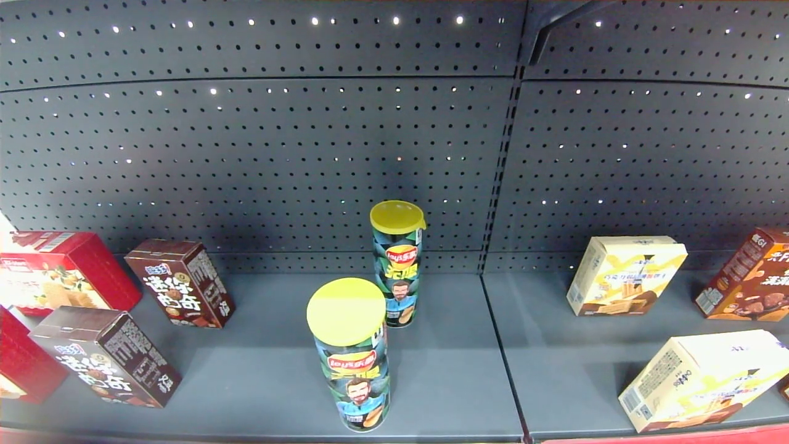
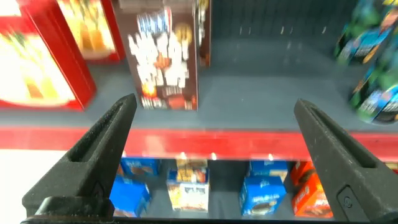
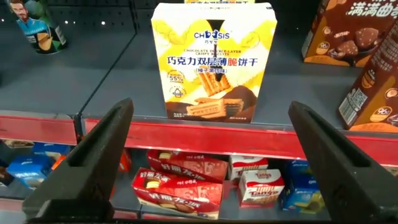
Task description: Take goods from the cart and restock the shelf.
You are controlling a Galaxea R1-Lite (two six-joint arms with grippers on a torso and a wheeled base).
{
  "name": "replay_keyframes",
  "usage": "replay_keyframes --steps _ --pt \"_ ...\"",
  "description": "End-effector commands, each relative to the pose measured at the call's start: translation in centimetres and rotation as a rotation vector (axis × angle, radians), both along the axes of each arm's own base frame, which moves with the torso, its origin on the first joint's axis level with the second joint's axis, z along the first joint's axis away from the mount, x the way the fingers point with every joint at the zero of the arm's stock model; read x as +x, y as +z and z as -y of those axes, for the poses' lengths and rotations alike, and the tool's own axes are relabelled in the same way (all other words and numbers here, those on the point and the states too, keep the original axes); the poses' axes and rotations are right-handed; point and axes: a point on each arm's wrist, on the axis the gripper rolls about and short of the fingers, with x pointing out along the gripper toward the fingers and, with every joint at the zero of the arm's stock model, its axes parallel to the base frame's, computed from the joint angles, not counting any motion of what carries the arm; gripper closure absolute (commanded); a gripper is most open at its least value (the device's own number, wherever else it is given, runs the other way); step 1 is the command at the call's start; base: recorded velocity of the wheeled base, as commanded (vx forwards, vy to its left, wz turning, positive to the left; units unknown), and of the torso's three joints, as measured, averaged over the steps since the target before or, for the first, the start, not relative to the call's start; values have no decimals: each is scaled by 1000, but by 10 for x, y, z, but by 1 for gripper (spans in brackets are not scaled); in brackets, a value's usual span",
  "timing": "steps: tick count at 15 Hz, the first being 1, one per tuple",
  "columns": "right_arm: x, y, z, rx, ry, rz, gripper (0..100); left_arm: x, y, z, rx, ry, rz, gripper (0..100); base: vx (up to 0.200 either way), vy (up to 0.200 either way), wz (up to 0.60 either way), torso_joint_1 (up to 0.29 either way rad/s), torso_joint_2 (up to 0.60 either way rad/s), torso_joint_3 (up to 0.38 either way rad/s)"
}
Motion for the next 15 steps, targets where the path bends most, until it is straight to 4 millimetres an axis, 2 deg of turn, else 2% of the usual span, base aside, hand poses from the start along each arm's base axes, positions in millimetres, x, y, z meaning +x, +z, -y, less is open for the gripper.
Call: replay_keyframes --steps 1,3,4,8,9,11,12,14,15 --pt "0 0 0 8 16 -8 0 3 53 2 29 -75 -16 0 0 0 0 0 0 0" --pt "0 0 -1 7 70 -9 0 13 60 3 71 -129 -67 0 0 0 0 0 0 0" --pt "0 0 -2 5 79 -9 0 24 60 3 158 -146 -133 0 0 0 0 0 0 0" --pt "0 0 -2 5 77 -6 0 52 55 4 313 -217 -295 0 0 0 0 0 0 0" --pt "0 0 -2 5 77 -6 0 56 56 4 318 -220 -311 0 0 0 0 0 0 0" --pt "0 0 -2 5 77 -6 0 73 73 5 318 -227 -339 0 0 0 0 0 0 0" --pt "0 0 -2 5 77 -6 0 83 73 5 303 -235 -378 0 0 0 0 0 0 0" --pt "0 0 -2 5 79 -8 0 88 72 6 285 -248 -390 0 0 0 0 0 0 0" --pt "0 0 -2 5 81 -8 0 103 74 12 187 -308 -432 0 0 0 0 0 0 0"
